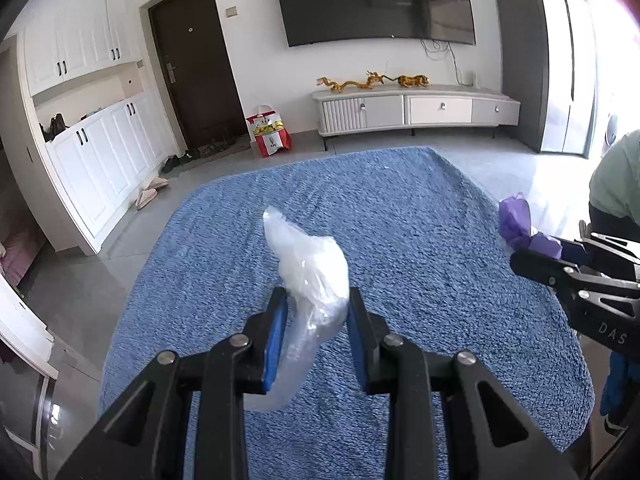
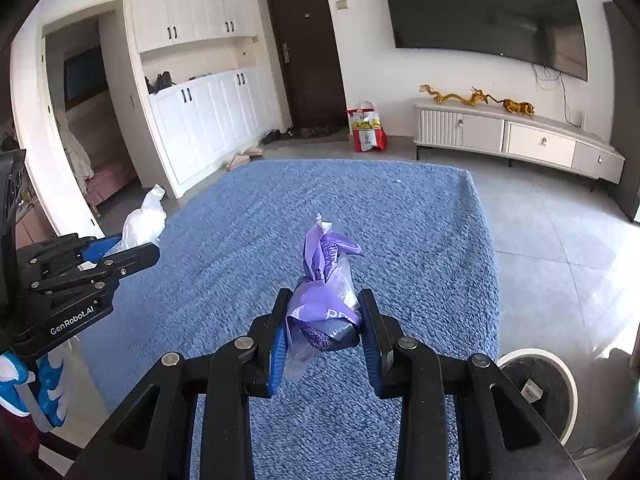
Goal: Collect trash
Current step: 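Lift both held bags and carry them toward the white bin, then hold both bags over the white bin and open both grippers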
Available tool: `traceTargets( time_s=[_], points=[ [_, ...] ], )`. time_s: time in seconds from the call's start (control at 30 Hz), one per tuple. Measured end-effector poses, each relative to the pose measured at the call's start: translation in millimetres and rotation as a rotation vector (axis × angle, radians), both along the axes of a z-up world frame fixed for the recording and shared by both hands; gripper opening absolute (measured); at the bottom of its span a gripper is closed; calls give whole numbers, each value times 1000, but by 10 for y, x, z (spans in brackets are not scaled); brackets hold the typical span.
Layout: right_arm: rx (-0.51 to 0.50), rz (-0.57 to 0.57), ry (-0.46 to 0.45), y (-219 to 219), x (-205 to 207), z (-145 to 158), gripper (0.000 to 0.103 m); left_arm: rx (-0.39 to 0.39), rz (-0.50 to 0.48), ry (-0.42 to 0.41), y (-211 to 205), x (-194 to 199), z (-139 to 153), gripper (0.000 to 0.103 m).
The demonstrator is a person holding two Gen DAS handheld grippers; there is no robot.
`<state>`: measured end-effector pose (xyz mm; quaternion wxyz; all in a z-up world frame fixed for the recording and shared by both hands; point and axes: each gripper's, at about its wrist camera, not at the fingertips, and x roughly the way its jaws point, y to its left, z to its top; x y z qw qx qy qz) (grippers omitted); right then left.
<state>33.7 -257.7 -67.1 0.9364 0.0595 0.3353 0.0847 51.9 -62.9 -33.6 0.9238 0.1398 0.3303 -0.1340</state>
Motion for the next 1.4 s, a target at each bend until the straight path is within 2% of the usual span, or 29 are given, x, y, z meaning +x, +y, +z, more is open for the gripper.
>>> traceTargets(
  time_s=[0.27, 0.47, 0.83, 1.07, 1.27, 1.4],
  points=[
    [27, -24, -5, -327, -121, -84, 32, 50, -44, 24, -383, -38, -79, 28],
    [33, -89, 3, -709, -244, -159, 32, 70, -106, 66, -761, -61, -199, 28],
    [-40, -206, 44, -1254, -445, -275, 32, 95, -255, 108, -1442, -98, -344, 28],
    [-52, -317, 121, -1721, -527, -540, 32, 61, -385, 162, -2024, -79, -394, 28],
    [-54, -398, 196, -2128, -548, -821, 33, -25, -487, 296, -2664, 47, -549, 28],
    [-64, -426, 246, -2318, -461, -993, 33, -95, -503, 419, -3036, 199, -750, 29]
  ],
)
